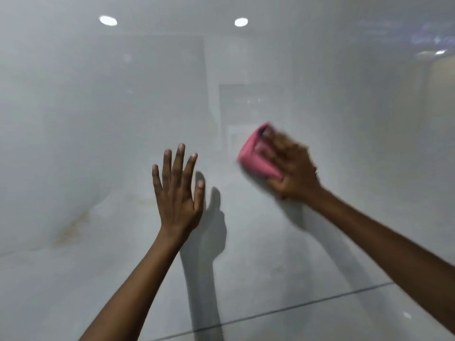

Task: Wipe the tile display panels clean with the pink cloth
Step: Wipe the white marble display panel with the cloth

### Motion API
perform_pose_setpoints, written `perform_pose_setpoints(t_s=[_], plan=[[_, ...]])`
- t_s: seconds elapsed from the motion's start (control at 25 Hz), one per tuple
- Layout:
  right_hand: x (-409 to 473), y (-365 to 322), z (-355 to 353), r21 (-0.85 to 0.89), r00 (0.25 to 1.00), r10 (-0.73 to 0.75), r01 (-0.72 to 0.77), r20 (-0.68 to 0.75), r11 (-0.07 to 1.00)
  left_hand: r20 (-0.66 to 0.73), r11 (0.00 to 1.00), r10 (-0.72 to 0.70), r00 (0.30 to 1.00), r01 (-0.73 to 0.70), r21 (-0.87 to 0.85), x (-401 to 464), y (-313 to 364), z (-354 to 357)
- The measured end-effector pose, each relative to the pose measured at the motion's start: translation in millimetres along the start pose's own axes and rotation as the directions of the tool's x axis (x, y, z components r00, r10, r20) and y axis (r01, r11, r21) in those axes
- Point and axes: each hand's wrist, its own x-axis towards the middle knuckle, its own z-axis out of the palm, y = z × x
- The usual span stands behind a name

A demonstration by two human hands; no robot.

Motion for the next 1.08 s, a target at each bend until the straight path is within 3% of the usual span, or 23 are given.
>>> perform_pose_setpoints(t_s=[0.08,0.16,0.24,0.28,0.32,0.36,0.4,0.44,0.48,0.52,0.56,0.6,0.64,0.72,0.76,0.8,0.88,0.92,0.96,1.0,1.08], plan=[[54.2,65.5,-24.4,0.0,0.935,0.33,-0.333,-0.134,0.943,-0.017,0.998,-0.039,0.999,0.039,0.049,52.2,-6.1,-3.5],[98.0,118.6,-50.9,0.059,0.791,0.582,-0.582,-0.19,0.811,-0.012,0.987,-0.084,0.996,0.084,0.138,81.0,-15.8,-0.8],[116.8,125.9,-58.8,0.129,0.649,0.723,-0.717,-0.234,0.685,-0.008,0.976,-0.084,0.996,0.084,0.2,78.2,-19.7,7.7],[116.2,109.6,-51.1,0.163,0.641,0.724,-0.71,-0.254,0.685,-0.006,0.974,-0.078,0.997,0.077,0.213,73.9,-19.4,10.1],[108.4,82.1,-37.0,0.201,0.69,0.677,-0.647,-0.259,0.736,-0.002,0.974,-0.069,0.998,0.068,0.215,71.4,-18.8,11.3],[92.0,44.2,-20.0,0.207,0.8,0.557,-0.519,-0.225,0.829,-0.001,0.974,-0.064,0.998,0.062,0.219,71.6,-19.2,10.9],[69.3,1.2,-4.1,0.157,0.935,0.322,-0.299,-0.149,0.941,0.001,0.973,-0.064,0.998,0.063,0.222,74.6,-20.3,10.0],[45.0,-34.8,4.4,0.068,0.999,-0.007,0.009,-0.038,0.998,-0.002,0.971,-0.071,0.997,0.069,0.228,76.9,-19.7,8.0],[26.9,-54.9,6.9,0.021,0.956,-0.278,0.277,0.093,0.961,-0.012,0.97,-0.073,0.997,0.073,0.231,77.9,-18.7,5.8],[21.1,-55.7,8.0,0.011,0.876,-0.446,0.452,0.185,0.892,-0.019,0.973,-0.071,0.997,0.074,0.219,78.1,-17.9,5.1],[27.6,-44.0,5.0,0.021,0.82,-0.527,0.537,0.222,0.843,-0.028,0.98,-0.06,0.998,0.065,0.186,79.7,-15.9,5.0],[45.0,-22.5,0.6,0.001,0.819,-0.534,0.546,0.212,0.838,-0.04,0.988,-0.031,0.999,0.036,0.153,88.9,-12.2,2.4],[66.3,3.1,-4.4,-0.026,0.874,-0.458,0.468,0.164,0.883,-0.054,0.991,0.012,0.998,-0.004,0.134,106.6,-9.2,-0.5],[116.7,65.4,-20.6,-0.017,0.996,-0.081,0.081,-0.041,0.997,-0.079,0.99,0.06,0.995,-0.049,0.134,156.5,-8.1,-6.1],[141.1,98.4,-35.2,0.0,0.98,0.154,-0.156,-0.122,0.988,-0.083,0.99,0.04,0.996,-0.028,0.139,182.0,-10.3,-9.2],[163.4,129.5,-51.8,0.024,0.914,0.37,-0.371,-0.166,0.928,-0.089,0.988,0.011,0.996,0.003,0.152,204.8,-15.4,-10.6],[192.4,174.4,-76.1,0.088,0.676,0.715,-0.713,-0.177,0.695,-0.075,0.979,-0.037,0.997,0.052,0.198,223.9,-28.6,-6.4],[203.6,181.4,-82.2,0.119,0.581,0.793,-0.787,-0.182,0.605,-0.077,0.975,-0.045,0.996,0.061,0.216,223.9,-32.2,-2.1],[211.7,176.6,-80.6,0.124,0.549,0.809,-0.806,-0.21,0.579,-0.087,0.972,-0.043,0.995,0.062,0.228,221.4,-32.6,0.6],[215.6,159.0,-73.5,0.127,0.576,0.779,-0.778,-0.249,0.616,-0.098,0.971,-0.038,0.994,0.06,0.232,219.7,-32.0,2.0],[205.6,97.2,-42.3,0.158,0.74,0.612,-0.593,-0.279,0.79,-0.108,0.972,-0.031,0.994,0.055,0.23,220.1,-31.2,2.9]])
